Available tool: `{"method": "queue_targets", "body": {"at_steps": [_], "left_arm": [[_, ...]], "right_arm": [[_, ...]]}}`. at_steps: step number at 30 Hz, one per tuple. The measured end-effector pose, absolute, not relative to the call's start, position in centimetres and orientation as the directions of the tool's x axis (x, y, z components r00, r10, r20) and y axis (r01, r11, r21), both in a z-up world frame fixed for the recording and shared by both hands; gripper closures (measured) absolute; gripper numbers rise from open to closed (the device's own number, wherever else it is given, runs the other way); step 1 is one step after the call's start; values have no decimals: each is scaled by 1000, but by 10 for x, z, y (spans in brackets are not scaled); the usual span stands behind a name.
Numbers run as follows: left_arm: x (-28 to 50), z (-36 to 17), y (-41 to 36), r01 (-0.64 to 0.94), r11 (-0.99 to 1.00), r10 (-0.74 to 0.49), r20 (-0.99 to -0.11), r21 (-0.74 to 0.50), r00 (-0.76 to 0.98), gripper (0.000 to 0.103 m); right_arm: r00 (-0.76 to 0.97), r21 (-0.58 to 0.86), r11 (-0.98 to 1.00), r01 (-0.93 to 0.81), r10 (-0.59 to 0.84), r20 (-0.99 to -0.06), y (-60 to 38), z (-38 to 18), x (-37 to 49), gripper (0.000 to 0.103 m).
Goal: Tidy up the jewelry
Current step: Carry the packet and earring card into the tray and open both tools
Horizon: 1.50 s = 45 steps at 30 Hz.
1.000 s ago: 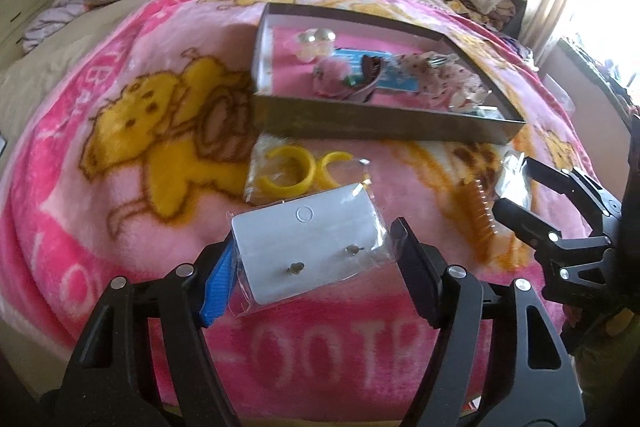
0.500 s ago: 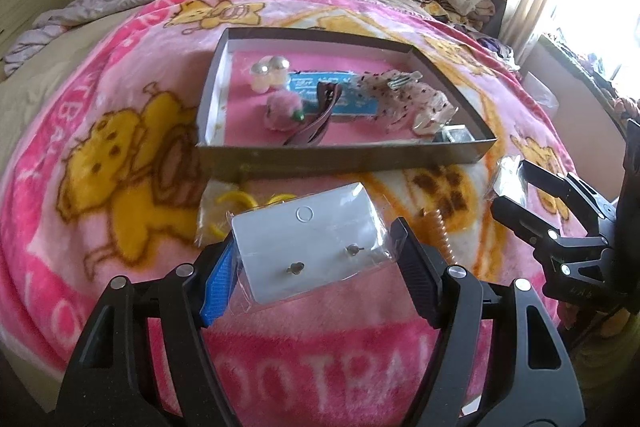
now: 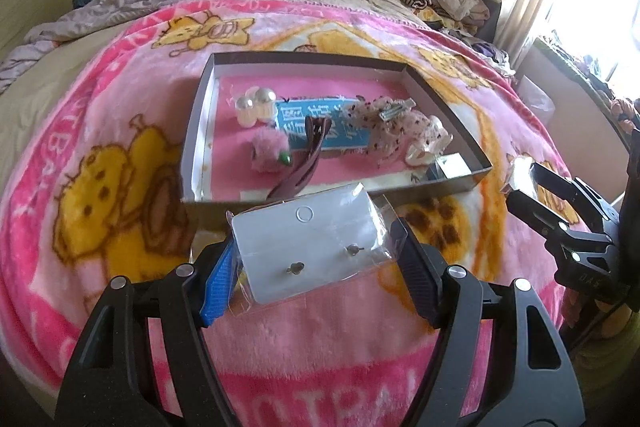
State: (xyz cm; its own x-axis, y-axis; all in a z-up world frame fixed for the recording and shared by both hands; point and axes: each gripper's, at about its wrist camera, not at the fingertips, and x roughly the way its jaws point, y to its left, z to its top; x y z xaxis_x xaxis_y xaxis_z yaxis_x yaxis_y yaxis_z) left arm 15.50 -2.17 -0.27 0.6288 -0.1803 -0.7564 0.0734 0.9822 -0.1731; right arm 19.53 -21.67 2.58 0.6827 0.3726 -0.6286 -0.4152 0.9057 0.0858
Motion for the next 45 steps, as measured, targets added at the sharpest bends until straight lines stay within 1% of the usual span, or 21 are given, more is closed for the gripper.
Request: {"method": "queue_targets", "body": {"at_steps": [7, 18, 23, 30, 33, 35, 37, 38, 40, 43, 45], "left_arm": [[170, 2, -19, 74, 981, -187, -751, -182, 634, 40], [203, 8, -6, 55, 984, -166, -747, -171, 644, 40], [220, 0, 5, 24, 986, -142, -758, -165, 636, 40], [238, -16, 11, -4, 988, -122, -783, -157, 610, 39], [240, -22, 11, -5, 988, -119, -791, -152, 600, 39], [241, -25, 10, -5, 989, -117, -794, -150, 597, 38], [240, -27, 10, -7, 989, -115, -796, -148, 594, 35], [241, -27, 10, -10, 989, -112, -797, -147, 593, 32], [240, -27, 10, -7, 989, -115, -796, -149, 594, 31], [239, -27, 10, -7, 989, -112, -792, -145, 600, 23], [237, -25, 9, -8, 990, -109, -791, -143, 602, 21]], "right_arm": [[690, 83, 914, -398, 358, -629, -220, 26, 205, 21], [699, 71, 916, -395, 350, -623, -213, 26, 229, 21], [700, 62, 914, -400, 349, -623, -206, 25, 247, 21], [681, 51, 918, -393, 327, -655, -191, 5, 277, 20], [674, 48, 922, -384, 315, -668, -188, -4, 283, 18], [669, 57, 921, -386, 322, -670, -187, -6, 284, 15], [673, 54, 923, -382, 318, -668, -187, -6, 284, 9], [674, 54, 923, -380, 317, -667, -187, -7, 284, 9], [675, 57, 923, -380, 319, -665, -189, -6, 282, 7], [680, 58, 926, -374, 316, -661, -193, -4, 277, 7], [683, 65, 927, -368, 318, -658, -196, -3, 272, 7]]}}
